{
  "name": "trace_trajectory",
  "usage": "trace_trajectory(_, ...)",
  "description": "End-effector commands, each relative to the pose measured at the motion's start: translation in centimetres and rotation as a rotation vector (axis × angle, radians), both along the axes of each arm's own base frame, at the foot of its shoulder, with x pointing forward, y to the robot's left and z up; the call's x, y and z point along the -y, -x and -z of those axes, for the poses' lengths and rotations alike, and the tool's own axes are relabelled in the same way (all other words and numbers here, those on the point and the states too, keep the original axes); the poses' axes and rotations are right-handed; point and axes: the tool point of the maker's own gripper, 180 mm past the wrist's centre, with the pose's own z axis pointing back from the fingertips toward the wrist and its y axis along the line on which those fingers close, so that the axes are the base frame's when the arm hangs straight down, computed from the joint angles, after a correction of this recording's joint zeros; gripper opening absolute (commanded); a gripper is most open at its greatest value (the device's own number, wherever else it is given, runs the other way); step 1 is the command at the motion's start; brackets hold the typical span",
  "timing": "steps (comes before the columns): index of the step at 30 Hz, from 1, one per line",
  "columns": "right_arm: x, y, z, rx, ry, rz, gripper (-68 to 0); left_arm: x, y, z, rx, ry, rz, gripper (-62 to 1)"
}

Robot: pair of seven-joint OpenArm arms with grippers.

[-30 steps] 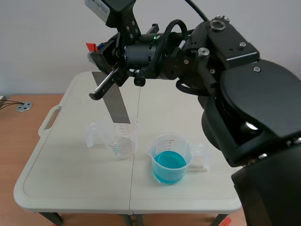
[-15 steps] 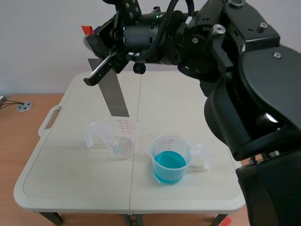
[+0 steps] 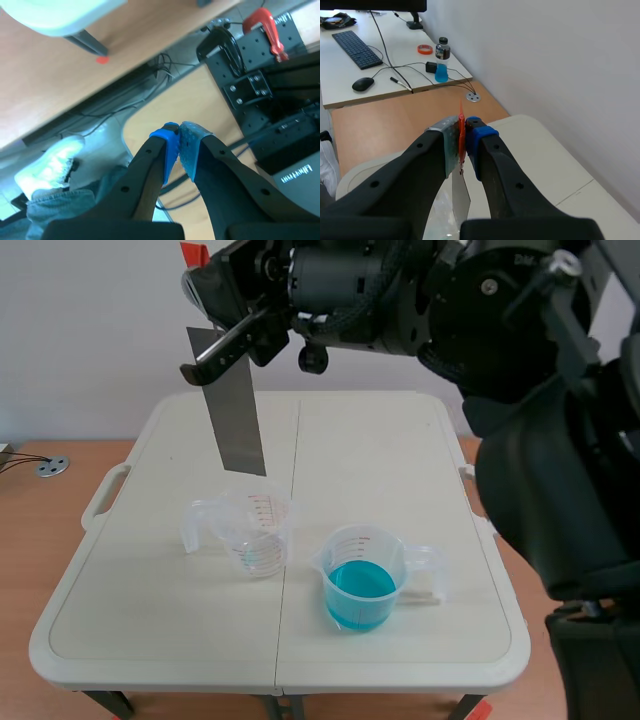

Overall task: Hold the metal plate by the orange handle, dip it into the blue solution, take it out and point at it, then put the plate back in the beaker on the left.
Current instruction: 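Move the plate over the blue solution, then point at the plate with the left hand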

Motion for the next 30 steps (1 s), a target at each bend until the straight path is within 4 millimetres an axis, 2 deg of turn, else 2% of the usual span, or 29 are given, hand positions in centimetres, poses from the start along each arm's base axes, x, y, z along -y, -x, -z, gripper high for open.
trace_trajectory(1, 0.4, 0.2, -1.3, 0.028, -0.027, 0.008, -66.1, 0.5, -0.5, -0.3, 0.019, 0.019, 0.004, -59.2)
trace_trajectory(9, 2.1, 1.6, -1.7, 0.042, -0.038, 0.036, -66.1, 0.5, -3.2, -0.9, 0.098, 0.019, 0.005, -59.2)
trace_trajectory(15, 3.4, 2.7, -2.1, 0.038, -0.054, 0.042, -66.1, 0.5, -6.1, -1.8, 0.185, 0.021, 0.008, -59.3)
trace_trajectory(24, 5.5, 4.0, -1.6, 0.038, -0.018, 0.07, -66.1, 0.6, -11.4, -4.2, 0.354, 0.021, 0.011, -59.2)
trace_trajectory(30, 7.1, 4.7, -1.0, 0.01, -0.016, 0.091, -66.1, 1.2, -14.7, -6.2, 0.461, 0.04, 0.034, -59.3)
